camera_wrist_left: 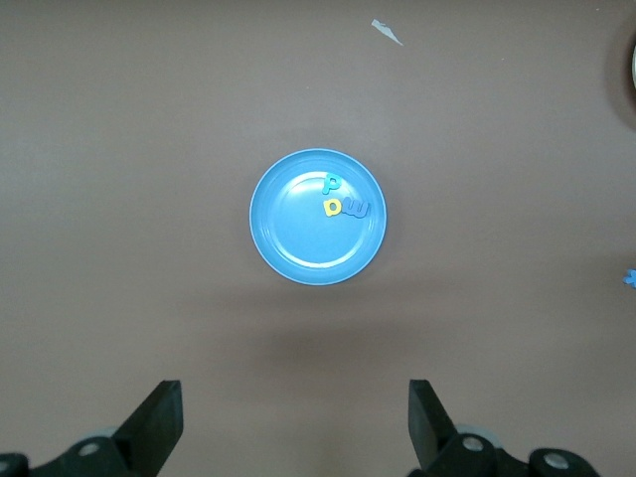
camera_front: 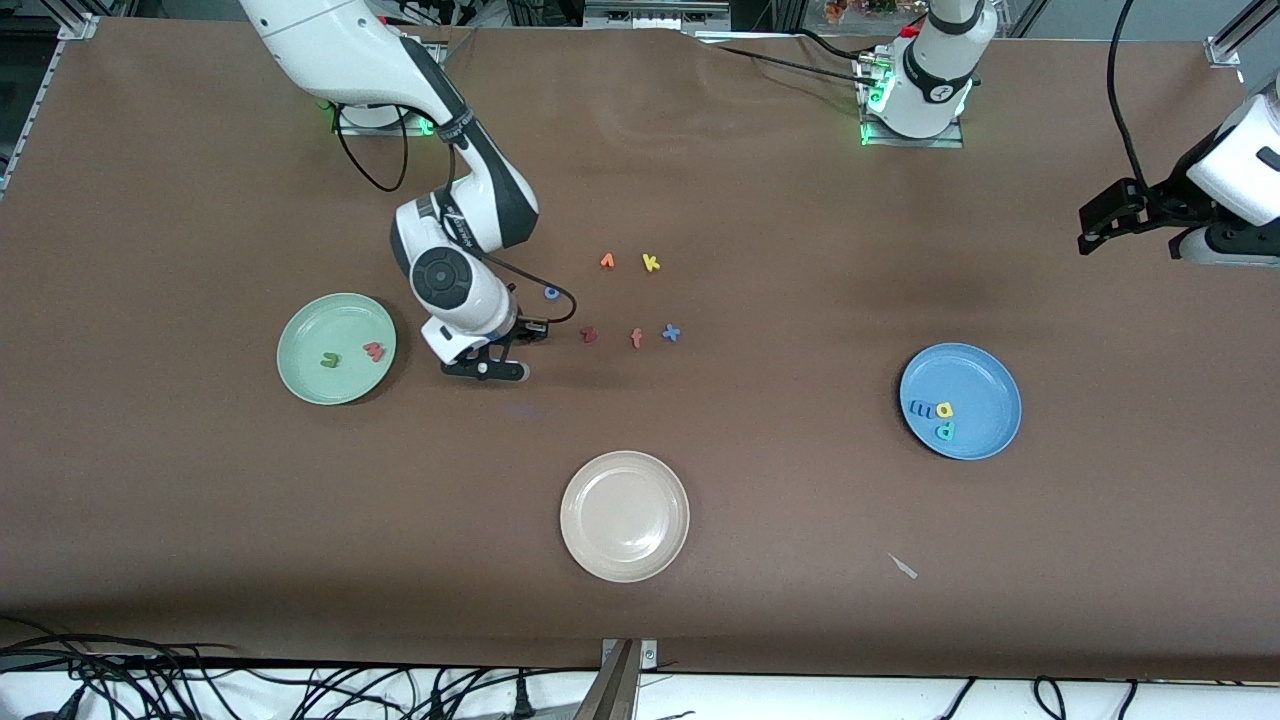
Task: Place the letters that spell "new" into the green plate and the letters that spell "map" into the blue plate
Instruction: 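Place the orange e in the green plate with the right gripper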
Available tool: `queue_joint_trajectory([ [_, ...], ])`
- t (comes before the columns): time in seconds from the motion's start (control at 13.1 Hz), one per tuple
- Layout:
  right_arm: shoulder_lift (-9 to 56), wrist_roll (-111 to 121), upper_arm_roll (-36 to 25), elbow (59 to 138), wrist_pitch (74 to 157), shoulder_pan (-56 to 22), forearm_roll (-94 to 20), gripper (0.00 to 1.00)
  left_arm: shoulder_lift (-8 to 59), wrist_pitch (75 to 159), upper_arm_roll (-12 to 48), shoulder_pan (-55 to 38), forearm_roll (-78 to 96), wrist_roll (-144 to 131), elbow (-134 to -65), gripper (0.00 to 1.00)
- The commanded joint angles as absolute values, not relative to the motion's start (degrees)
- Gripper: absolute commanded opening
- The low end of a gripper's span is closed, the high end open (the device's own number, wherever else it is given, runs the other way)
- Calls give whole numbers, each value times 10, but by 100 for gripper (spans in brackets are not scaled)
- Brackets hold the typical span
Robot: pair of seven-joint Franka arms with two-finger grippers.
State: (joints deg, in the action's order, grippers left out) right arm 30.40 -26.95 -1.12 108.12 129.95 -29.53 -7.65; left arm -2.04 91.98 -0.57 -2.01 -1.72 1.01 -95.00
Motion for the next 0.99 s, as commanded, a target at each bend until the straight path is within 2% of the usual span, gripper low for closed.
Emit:
queue_joint_trajectory([
  [0.0,252,-212,-58,1099,1242,-296,-76,18,-9,902,-11,-24,0,14,-927,100],
  [0.31,194,-105,-138,1157,1251,-296,-76,18,-9,901,-4,-25,-1,11,-927,100],
  [0.46,186,-13,-195,1184,1259,-296,-76,18,-9,901,-4,-25,-1,12,-927,100],
  [0.61,194,47,-235,1222,1308,-295,-76,19,-9,901,-4,-25,-1,12,-927,100],
  [0.69,202,54,-246,1232,1321,-295,-80,30,-9,901,-4,-25,-1,12,-927,100],
  [0.84,202,44,-250,1228,1306,-288,-83,100,-9,901,-4,-24,-1,12,-927,100],
  [0.92,200,39,-250,1219,1290,-287,-87,100,-9,899,-4,-24,-1,12,-927,100],
])
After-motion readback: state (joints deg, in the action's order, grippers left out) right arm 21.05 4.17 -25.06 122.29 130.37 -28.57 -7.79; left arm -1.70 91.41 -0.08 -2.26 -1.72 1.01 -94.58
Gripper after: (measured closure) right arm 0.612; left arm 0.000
